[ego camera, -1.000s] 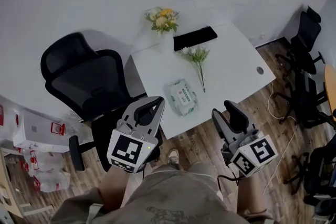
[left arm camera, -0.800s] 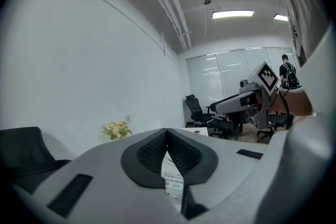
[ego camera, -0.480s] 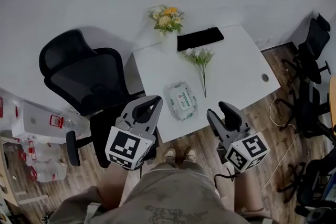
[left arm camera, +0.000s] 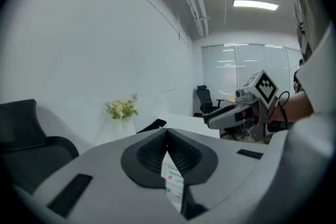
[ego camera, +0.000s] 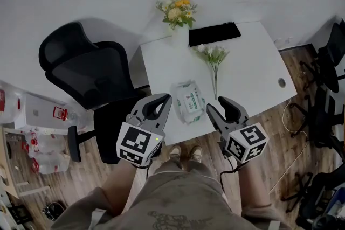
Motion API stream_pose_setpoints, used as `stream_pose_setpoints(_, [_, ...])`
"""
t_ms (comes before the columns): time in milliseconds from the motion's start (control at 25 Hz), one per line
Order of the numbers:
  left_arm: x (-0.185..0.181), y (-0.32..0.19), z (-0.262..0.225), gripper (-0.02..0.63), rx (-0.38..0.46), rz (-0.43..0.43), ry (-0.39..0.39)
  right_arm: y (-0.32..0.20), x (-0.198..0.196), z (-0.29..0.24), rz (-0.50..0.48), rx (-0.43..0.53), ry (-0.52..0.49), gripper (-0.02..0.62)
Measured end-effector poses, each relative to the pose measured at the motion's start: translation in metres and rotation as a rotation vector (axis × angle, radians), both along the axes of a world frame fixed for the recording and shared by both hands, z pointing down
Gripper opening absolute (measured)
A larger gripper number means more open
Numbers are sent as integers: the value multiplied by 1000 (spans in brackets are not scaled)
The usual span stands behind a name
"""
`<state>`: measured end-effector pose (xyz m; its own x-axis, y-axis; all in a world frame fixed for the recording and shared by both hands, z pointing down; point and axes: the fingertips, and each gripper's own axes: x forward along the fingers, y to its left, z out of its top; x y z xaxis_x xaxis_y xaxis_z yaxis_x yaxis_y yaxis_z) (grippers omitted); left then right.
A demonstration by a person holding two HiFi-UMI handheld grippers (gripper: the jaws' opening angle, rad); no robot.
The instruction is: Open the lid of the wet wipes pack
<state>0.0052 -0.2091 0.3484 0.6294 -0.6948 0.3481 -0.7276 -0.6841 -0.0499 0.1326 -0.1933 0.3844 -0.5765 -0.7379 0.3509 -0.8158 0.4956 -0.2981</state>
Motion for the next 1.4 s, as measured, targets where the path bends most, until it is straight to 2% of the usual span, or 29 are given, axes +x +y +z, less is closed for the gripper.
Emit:
stream_pose_setpoints(520, [16, -16, 90, 17, -158, -6, -44, -37, -25, 121, -109, -177, 66, 193])
stream_pose_setpoints(760, [18, -13, 146, 17, -258, 8, -42, -44, -33, 175, -91, -270, 37, 196])
stream_pose_setpoints(920, [14, -11, 178, 17, -308, 5, -59, -47, -37, 204, -101, -307, 60, 196])
stream_pose_setpoints(1120, [5, -17, 201, 17, -326, -13, -73, -49, -39, 234, -119, -338, 147, 196])
stream_pose_setpoints(1240, [0, -19, 208, 17, -337, -25, -68, -51, -36, 244, -87, -362, 182, 196])
stream_pose_setpoints(1320, [-2, -19, 212, 17, -347, -27, -64, -54, -32, 247, -48, -379, 182, 160])
stream_pose_setpoints(1400, [-2, -18, 215, 17, -355, -27, -63, -54, -31, 248, -28, -402, 152, 160])
